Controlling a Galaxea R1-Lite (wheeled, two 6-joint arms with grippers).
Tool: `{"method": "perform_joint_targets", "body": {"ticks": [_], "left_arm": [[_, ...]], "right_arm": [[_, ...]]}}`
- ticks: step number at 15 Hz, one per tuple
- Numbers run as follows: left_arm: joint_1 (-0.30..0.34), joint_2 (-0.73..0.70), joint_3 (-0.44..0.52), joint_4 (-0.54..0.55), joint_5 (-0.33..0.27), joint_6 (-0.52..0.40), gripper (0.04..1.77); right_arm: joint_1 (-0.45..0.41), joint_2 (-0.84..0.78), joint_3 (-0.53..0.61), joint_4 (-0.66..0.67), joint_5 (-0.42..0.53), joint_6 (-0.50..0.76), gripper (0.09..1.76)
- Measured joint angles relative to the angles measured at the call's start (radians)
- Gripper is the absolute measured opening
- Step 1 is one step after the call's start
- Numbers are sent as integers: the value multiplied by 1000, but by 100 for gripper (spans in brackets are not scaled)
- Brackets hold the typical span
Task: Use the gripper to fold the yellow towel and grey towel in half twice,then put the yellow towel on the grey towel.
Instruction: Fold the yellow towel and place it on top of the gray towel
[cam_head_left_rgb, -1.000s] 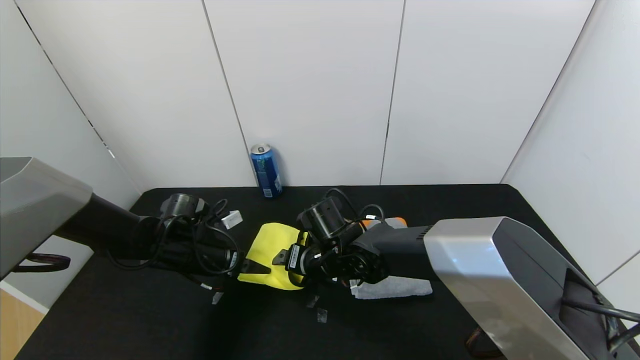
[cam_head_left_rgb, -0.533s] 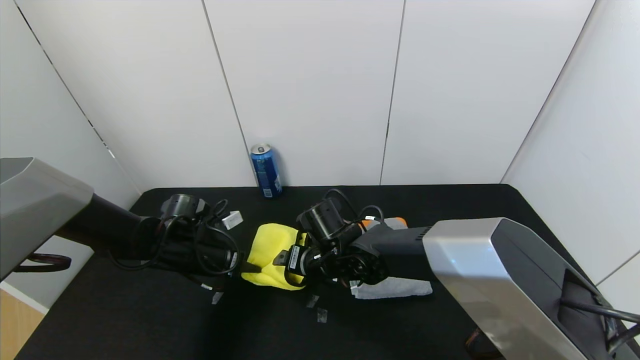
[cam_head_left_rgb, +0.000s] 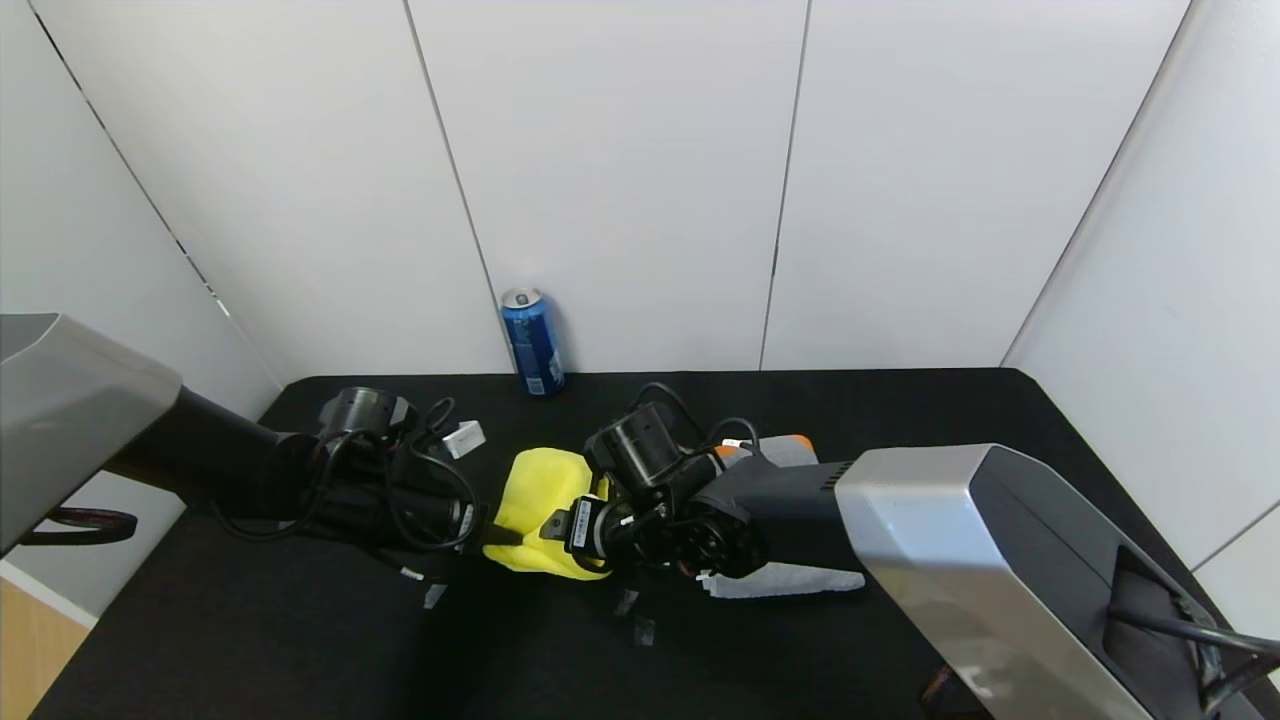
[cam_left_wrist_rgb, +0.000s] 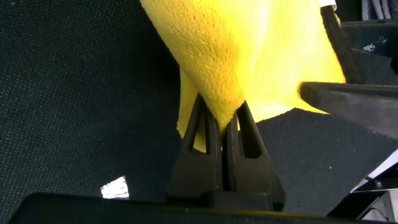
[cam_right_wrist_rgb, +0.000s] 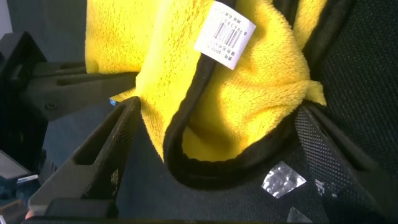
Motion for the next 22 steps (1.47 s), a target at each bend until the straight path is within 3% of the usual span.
{"method": "perform_joint_targets", "body": {"ticks": [3,6,10,12,22], "left_arm": [[-1,-1,0,0,0,1,13],[-1,-2,0,0,0,2,13],[-1,-3,0,1,-1,3,13],[-1,-3,0,1,-1,4,13],[1,-33,4,4,1,-3,13]], "right_arm": [[5,5,-2,-15,1,-12,171],[7,10,-3,-24,1,-16,121],[12,15,-3,-42,-1,-23,77],[14,16,-3,-43,-1,-23,13],[16,9,-1,-41,0,-20,14]]}}
